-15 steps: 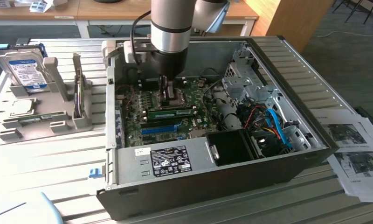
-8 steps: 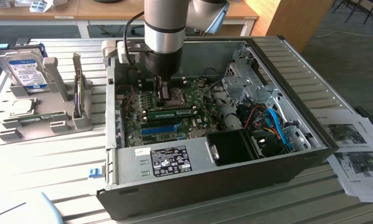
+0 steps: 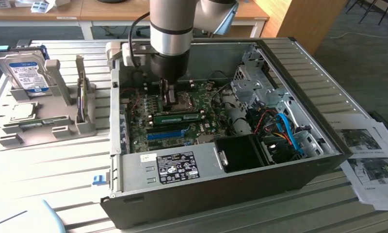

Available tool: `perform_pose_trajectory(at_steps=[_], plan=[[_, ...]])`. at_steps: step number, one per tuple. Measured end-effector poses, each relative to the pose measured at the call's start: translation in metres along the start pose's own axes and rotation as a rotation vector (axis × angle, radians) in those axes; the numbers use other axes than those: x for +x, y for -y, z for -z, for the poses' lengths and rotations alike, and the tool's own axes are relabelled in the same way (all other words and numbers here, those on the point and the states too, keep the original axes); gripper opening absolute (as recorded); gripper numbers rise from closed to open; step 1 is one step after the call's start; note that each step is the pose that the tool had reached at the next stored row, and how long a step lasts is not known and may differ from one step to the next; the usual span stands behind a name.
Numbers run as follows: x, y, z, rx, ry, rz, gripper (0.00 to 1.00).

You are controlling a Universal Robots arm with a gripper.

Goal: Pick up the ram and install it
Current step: 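Press down the ram until it locks into place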

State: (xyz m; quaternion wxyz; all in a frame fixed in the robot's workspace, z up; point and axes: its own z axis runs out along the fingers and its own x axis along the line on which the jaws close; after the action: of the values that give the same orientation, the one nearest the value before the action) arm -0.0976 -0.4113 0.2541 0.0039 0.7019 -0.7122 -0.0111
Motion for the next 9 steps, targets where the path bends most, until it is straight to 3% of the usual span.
perform_pose_trajectory(at_steps=[9], plan=[[0.0003,0.0002,-0.0050,-0.0005,0.0000,0.000,0.09]])
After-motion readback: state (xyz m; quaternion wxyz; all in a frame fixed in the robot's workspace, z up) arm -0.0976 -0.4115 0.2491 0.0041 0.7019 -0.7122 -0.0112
